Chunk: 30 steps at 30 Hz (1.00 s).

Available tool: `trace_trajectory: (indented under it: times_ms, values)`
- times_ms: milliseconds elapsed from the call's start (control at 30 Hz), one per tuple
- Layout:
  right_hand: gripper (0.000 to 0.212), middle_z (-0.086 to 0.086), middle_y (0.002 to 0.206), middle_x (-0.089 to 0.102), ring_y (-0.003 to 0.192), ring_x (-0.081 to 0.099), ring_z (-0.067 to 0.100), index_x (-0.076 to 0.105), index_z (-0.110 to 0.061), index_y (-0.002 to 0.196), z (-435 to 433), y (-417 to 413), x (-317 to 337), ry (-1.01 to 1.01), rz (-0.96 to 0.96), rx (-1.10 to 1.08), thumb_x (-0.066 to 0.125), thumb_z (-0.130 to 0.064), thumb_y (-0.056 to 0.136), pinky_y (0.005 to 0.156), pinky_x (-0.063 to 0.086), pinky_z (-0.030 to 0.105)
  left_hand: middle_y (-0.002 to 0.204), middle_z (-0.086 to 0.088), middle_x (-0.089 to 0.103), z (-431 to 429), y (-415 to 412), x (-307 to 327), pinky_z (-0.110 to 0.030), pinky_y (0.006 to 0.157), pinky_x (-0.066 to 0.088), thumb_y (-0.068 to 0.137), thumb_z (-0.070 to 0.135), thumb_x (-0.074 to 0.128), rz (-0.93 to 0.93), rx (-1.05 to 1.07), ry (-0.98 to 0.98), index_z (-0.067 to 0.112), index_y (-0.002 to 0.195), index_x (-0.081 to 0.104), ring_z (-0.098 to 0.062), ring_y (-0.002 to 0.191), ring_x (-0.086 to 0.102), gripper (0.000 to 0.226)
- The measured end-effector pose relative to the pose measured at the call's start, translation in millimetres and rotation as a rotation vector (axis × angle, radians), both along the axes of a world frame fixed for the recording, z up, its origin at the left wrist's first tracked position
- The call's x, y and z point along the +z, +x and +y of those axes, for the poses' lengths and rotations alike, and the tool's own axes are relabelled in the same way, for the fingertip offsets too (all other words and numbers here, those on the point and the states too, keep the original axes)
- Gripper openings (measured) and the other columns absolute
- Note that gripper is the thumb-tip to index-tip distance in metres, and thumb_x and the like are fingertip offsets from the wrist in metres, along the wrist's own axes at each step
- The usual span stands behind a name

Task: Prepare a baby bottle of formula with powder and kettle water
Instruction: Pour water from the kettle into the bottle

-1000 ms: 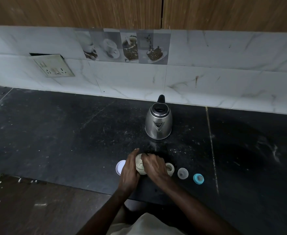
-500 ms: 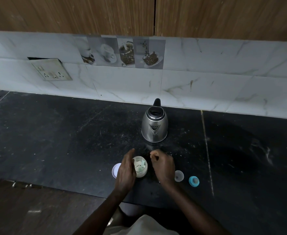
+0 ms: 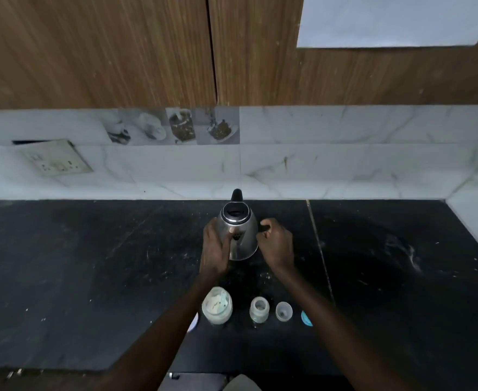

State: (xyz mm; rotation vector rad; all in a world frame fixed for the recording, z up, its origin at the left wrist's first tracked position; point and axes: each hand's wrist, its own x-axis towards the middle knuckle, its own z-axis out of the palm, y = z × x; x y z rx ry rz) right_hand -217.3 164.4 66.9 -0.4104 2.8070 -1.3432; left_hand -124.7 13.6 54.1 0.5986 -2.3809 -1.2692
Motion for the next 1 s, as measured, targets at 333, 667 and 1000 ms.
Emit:
trace_trajectory:
  times_ms: [333,667,1000]
  values:
    - [0.030,0.014,0.102,0.073,0.096,0.068,0.032,0.074,-0.006,0.097,-88,-73,9,0.114,-0.105,-0.018,0.058,-0.031,0.099,0.077,0.052,0.037,0.118,-0.017,0.062,-42,-66,-10,-0.031,0.086,0.036,0.109,0.040,0.046,-0.149,-0.048,0.151,0.002,0.119,0.058,-0.028,0.110,0.055,0.041]
    - [0.055,0.014,0.101,0.075,0.098,0.072,0.031,0.070,-0.007,0.091,-118,-107,-9,0.047,-0.484,0.020,0.060,-0.060,0.098,0.075,0.045,0.033,0.117,-0.002,0.072,-57,-81,-39,-0.052,0.097,0.054,0.087,0.067,0.056,-0.176,-0.053,0.345,0.028,0.119,0.061,-0.026,0.112,0.066,0.051]
    - [0.025,0.004,0.074,0.077,0.069,0.071,0.021,0.075,-0.010,0.093,-100,-97,6,-0.251,-0.747,0.083,0.084,-0.033,0.086,0.063,0.055,0.027,0.125,-0.012,0.066,-48,-71,-32,-0.041,0.079,0.055,0.069,0.059,0.077,-0.261,0.016,0.591,0.049,0.108,0.047,-0.033,0.107,0.071,0.050]
